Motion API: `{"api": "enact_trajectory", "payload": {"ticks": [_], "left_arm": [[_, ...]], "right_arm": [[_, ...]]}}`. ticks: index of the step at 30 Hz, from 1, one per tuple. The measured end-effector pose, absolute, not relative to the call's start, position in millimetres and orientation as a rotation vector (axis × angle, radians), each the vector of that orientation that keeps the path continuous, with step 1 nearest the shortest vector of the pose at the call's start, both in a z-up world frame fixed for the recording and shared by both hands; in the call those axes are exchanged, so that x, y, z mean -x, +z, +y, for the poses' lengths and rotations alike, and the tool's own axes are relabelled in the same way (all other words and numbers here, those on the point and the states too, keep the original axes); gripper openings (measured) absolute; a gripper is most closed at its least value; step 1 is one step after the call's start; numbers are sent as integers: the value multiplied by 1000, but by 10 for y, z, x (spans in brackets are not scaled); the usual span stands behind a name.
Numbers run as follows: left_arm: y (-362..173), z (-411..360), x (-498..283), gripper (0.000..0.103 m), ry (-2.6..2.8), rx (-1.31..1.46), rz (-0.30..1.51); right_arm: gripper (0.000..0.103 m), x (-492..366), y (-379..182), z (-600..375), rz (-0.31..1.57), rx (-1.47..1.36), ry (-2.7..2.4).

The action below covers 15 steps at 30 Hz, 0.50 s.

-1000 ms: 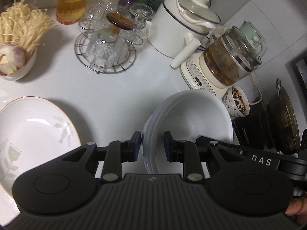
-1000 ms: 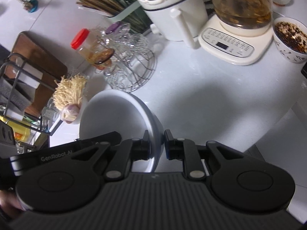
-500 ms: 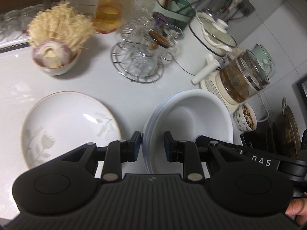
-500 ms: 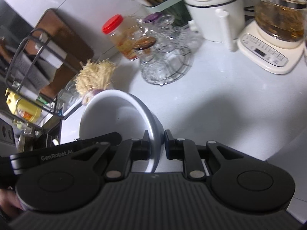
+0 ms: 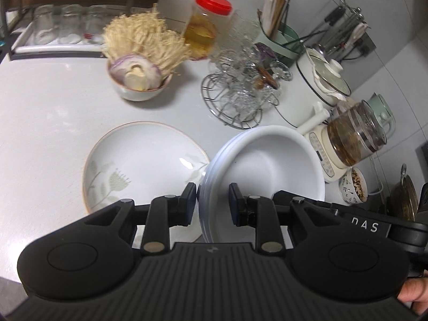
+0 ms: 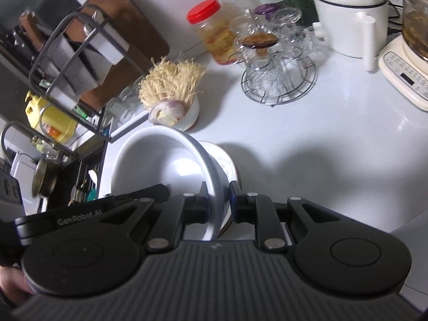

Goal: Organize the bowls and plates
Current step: 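Carry the stacked white bowls with both grippers over the patterned plates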

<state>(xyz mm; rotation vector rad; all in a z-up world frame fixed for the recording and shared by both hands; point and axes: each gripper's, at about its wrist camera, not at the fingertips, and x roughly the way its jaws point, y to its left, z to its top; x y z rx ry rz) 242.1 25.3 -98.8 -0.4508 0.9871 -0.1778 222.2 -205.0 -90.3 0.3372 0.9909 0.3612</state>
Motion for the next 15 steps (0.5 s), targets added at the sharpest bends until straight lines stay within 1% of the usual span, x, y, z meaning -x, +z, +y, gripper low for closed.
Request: {"api": "enact_trajectory", "payload": {"ticks": [15], "left_arm": [[-1400, 608, -2397, 29, -60, 588, 1000]], "right_arm": [[19, -2507, -1168, -1617, 1122, -228, 406]]}}
